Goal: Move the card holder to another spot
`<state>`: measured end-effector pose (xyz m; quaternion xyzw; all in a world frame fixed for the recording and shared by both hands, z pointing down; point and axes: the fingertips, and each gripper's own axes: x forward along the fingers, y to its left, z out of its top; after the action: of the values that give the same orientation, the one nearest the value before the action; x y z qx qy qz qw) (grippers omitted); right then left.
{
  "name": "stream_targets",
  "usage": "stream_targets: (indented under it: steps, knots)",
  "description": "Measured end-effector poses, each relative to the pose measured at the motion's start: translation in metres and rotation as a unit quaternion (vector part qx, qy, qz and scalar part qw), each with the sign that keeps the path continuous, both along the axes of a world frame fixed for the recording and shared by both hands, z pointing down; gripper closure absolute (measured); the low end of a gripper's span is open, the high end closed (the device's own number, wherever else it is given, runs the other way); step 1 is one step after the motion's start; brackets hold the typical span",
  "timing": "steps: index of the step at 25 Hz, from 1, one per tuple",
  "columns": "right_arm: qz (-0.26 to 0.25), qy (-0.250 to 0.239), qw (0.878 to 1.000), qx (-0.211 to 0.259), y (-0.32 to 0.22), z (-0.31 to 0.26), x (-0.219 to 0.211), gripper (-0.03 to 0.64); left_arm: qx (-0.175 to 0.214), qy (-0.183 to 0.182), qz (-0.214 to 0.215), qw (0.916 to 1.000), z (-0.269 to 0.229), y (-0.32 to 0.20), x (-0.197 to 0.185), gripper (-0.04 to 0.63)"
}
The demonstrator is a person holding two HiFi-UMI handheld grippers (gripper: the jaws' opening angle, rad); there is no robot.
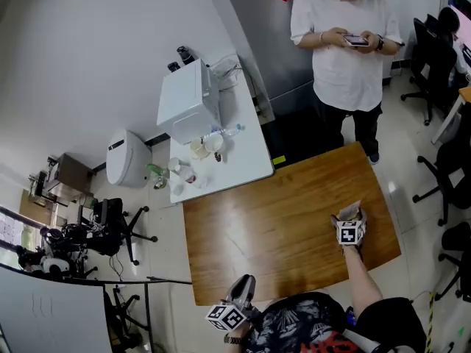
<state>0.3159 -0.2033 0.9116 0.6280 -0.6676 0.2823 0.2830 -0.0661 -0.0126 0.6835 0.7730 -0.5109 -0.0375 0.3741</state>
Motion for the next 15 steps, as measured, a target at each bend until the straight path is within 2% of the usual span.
stream_targets:
  steps: [4,8,11,15]
  knots:
    - [0.042,-0.008,0.999,0.017,0.062,-0.045,0.003,0.078,0.005,0.022,0.028,0.9993,0.008,-0.012,0.005,0.527]
    - [0.028,0.003,0.998,0.056,0.096,-0.121,0.0,0.078,0.009,0.028,0.071,0.9971,0.008,-0.024,0.026,0.526]
    - [0.015,0.01,0.996,0.084,0.116,-0.184,-0.009,0.078,0.016,-0.003,0.096,0.9953,-0.005,-0.031,0.037,0.527]
    - [0.001,0.027,0.993,0.114,0.132,-0.239,-0.025,0.079,0.056,-0.055,0.114,0.9904,-0.034,-0.046,0.037,0.526]
